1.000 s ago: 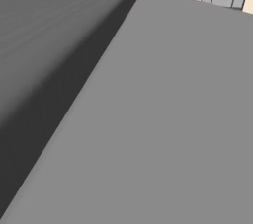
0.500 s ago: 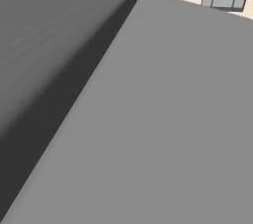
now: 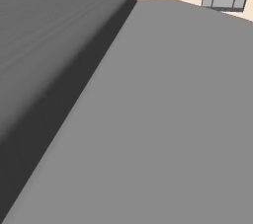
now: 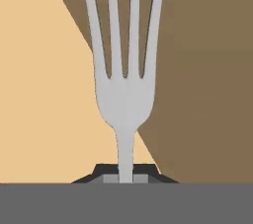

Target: Organize the utensils by type. Pick up the wooden spoons from the counter and place them in the open cabinet. Then pick up the metallic utensils from the counter and place them in the open drawer.

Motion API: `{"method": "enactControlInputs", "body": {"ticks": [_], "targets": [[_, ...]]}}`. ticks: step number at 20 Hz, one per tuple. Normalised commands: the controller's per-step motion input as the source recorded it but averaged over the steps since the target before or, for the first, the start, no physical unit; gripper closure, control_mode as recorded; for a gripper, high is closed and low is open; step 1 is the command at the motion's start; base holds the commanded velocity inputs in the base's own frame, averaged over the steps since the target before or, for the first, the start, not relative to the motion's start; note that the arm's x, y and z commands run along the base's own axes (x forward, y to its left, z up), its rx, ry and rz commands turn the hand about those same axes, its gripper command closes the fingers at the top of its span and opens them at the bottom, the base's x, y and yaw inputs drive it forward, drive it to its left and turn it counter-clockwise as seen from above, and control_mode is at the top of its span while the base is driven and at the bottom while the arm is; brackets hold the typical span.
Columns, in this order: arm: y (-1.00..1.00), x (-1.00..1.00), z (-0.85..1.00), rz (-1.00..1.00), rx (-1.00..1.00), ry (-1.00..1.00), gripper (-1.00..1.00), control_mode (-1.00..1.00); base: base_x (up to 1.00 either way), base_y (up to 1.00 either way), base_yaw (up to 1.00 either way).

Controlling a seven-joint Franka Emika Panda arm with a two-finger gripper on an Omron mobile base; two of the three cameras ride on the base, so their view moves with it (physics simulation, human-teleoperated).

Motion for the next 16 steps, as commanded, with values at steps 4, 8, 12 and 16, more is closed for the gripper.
{"method": "enactControlInputs", "body": {"ticks": [4,8,12,16], "targets": [[-0.91,-0.56,-0.35,-0.1,0.09,-0.08,1.0,-1.0,0.0,0.0,0.0],[-0.31,-1.0,0.54,0.0,0.09,-0.3,1.0,-1.0,0.0,0.0,0.0],[0.05,-0.85,1.0,0.0,0.01,-0.28,1.0,-1.0,0.0,0.0,0.0],[0.46,-0.83,0.69,0.0,0.0,-0.48,1.0,-1.0,0.0,0.0,0.0]]}}
